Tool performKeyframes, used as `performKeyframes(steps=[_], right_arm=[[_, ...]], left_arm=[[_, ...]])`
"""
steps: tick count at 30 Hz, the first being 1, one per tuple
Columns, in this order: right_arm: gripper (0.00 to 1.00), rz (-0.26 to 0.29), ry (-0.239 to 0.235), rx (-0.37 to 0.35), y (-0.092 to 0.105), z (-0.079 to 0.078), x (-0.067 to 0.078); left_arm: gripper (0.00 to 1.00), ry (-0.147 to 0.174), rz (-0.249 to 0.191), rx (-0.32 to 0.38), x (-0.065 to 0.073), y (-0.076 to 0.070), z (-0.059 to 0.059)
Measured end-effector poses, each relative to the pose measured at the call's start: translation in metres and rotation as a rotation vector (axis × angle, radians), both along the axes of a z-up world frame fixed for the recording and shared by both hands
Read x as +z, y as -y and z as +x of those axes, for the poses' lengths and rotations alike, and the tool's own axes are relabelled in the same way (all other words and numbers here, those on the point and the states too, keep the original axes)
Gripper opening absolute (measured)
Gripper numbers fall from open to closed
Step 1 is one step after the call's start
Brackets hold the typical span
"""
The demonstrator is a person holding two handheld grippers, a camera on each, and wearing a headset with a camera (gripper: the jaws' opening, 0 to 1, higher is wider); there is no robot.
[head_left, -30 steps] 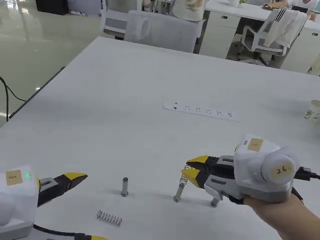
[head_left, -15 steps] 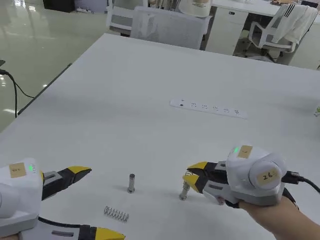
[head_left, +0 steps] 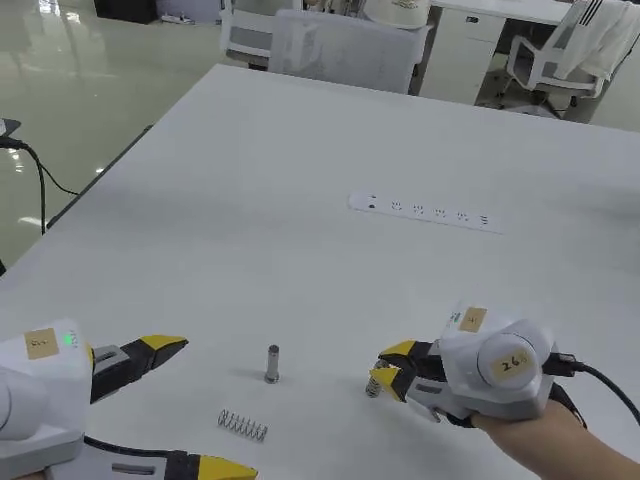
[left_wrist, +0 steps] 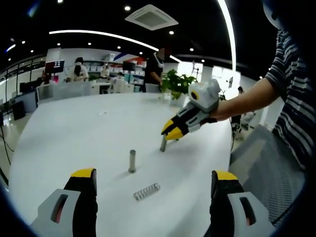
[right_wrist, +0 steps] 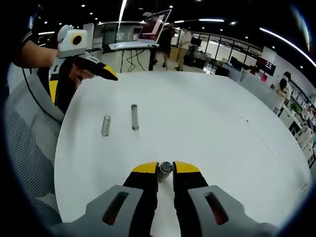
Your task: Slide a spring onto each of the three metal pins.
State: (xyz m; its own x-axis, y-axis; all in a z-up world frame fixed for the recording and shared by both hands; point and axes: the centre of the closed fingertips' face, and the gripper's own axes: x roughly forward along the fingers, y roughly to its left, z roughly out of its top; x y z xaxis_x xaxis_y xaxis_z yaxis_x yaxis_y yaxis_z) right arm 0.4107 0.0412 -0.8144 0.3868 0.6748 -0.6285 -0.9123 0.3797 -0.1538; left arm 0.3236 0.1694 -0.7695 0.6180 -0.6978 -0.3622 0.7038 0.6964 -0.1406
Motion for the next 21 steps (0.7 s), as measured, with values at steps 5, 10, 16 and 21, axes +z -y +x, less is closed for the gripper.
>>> performKeyframes(steps=[5,10,16,21], right_arm=[[0.09,-0.008,-0.017,-0.001,0.0,0.0,0.0],[0.15,0.011,-0.004,-0.004,-0.002,-0.002,0.009],[0.15,0.078,0.003,-0.023,-0.004,-0.009,0.031],[0.14,0.173,-0.041,-0.051,-0.011,-0.02,0.046]], left_arm=[[0.93,0.001,-0.001,-0.004,0.0,0.002,0.0],[0.92,0.002,-0.003,-0.003,0.001,0.002,0.0],[0.92,0.01,-0.005,0.0,0.007,0.001,0.001],[0.92,0.017,-0.004,-0.002,0.01,0.001,0.001]])
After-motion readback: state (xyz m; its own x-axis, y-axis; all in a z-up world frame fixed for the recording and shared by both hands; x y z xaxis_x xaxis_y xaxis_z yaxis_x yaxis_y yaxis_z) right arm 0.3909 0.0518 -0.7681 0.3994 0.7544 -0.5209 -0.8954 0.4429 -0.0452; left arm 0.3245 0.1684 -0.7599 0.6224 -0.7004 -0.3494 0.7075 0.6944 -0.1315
